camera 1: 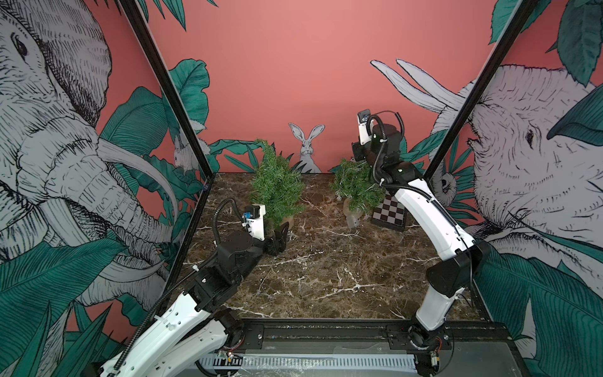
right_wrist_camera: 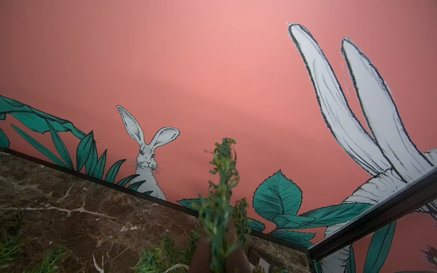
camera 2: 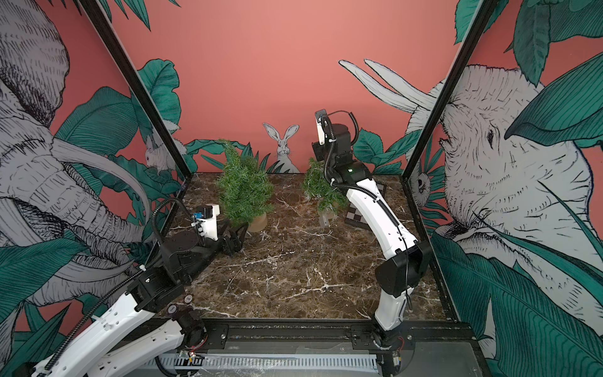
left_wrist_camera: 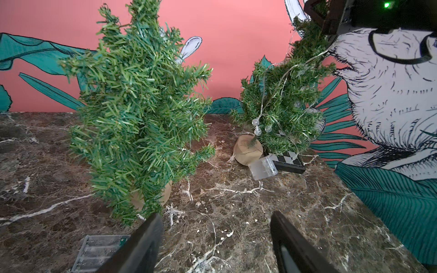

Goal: Wrap string light around the christmas tree
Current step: Place the christmas tree at the center of the board.

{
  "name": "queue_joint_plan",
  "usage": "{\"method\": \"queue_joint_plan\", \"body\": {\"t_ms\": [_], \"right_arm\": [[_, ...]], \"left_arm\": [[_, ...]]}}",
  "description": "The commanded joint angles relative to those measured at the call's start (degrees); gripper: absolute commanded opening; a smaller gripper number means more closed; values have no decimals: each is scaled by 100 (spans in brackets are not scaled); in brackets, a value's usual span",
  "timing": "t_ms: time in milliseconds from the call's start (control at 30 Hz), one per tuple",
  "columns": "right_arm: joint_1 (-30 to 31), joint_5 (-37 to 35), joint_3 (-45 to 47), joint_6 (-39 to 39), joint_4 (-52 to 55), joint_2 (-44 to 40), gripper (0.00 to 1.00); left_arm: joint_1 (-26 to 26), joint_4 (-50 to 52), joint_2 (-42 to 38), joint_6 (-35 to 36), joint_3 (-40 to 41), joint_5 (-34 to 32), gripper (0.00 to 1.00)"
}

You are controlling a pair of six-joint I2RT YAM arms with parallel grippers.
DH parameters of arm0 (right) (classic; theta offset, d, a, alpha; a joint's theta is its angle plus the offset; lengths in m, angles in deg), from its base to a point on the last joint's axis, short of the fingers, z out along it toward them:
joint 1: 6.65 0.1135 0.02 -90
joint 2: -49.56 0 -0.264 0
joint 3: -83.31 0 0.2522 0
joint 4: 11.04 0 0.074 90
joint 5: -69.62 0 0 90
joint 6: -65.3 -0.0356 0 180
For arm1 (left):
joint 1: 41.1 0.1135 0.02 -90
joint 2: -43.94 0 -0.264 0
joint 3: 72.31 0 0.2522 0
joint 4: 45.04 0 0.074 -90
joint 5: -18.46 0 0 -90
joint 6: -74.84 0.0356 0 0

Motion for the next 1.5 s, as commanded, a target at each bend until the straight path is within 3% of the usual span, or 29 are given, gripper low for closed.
{"method": "queue_joint_plan", "body": {"t_ms": [0,600,833,1000,1167,1300,1467], "right_arm": [[-164,88,-343,-157,-677,-47,0],[-523,146,-730,-350,-464,394,2],[-563,82,-674,-383,-529,326,31],[-558,110,-746,-319,-436,289,39],[-558,169,-957,-361,-126,203,66],[-559,278,-1020,-597,133,-108,79],[-558,551,-467,-767,155,-1019,84]], "left_arm": [[-19,-238,16,34,83,-218,74],[-18,149,27,192,-118,-447,74],[-22,285,-52,161,-158,-561,74],[-18,472,-71,57,-229,-536,74],[-22,818,6,-197,-511,-127,76],[-18,1482,154,-353,-884,4,78],[-18,2592,469,-114,-1839,287,79]]}}
